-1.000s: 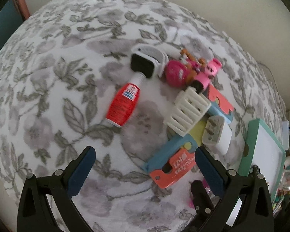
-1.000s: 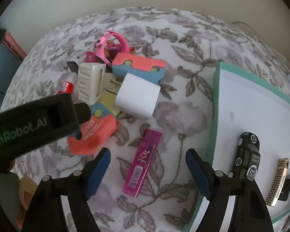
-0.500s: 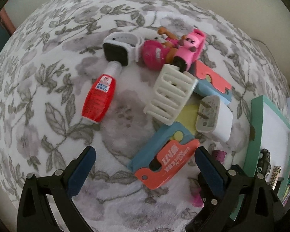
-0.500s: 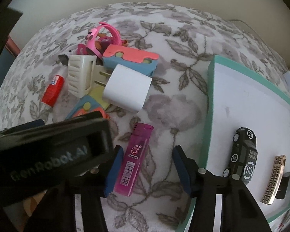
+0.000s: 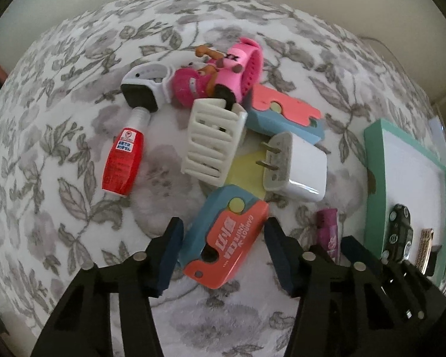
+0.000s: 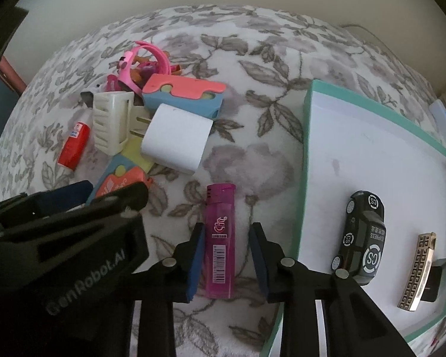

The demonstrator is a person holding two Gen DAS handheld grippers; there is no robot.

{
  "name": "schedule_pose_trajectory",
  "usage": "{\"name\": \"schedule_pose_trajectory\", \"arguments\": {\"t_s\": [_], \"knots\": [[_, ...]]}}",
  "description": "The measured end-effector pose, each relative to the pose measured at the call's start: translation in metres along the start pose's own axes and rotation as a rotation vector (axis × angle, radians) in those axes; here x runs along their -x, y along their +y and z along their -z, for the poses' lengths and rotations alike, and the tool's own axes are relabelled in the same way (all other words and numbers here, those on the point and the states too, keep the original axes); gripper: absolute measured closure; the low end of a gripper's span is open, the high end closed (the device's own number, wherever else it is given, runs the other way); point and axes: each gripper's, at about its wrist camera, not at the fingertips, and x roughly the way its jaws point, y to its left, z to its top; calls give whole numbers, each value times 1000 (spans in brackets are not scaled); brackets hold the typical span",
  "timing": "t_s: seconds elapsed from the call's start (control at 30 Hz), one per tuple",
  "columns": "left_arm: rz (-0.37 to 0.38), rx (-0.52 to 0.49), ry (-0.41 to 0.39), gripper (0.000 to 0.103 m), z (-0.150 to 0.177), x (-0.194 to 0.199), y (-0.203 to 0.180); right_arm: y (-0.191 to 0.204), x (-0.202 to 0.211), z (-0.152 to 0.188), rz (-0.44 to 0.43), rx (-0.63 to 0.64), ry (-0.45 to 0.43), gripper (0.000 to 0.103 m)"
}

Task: Organize rigid objects
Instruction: 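Grasp the pink lighter with the right tool while the left tool grasps the orange-blue box cutter, then carry the lighter and box cutter into the white tray and release both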

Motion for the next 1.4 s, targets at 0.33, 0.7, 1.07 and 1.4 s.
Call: {"name": "schedule_pose_trajectory", "arguments": {"t_s": [0.33, 0.7, 1.07, 1.4], "knots": [[-20, -26, 9, 51, 2, -11, -10, -6, -1, 0, 3, -3, -3, 73], [-38, -41, -1, 52, 7, -17, -19, 12, -7, 1, 28, 20, -20, 72], [-49, -40, -28, 58, 8, -4, -8, 12, 4, 4, -16, 10, -37, 82], [-59, -23, -187, 65, -6, 61, -8, 1, 48, -3, -36, -22, -148, 82]]}}
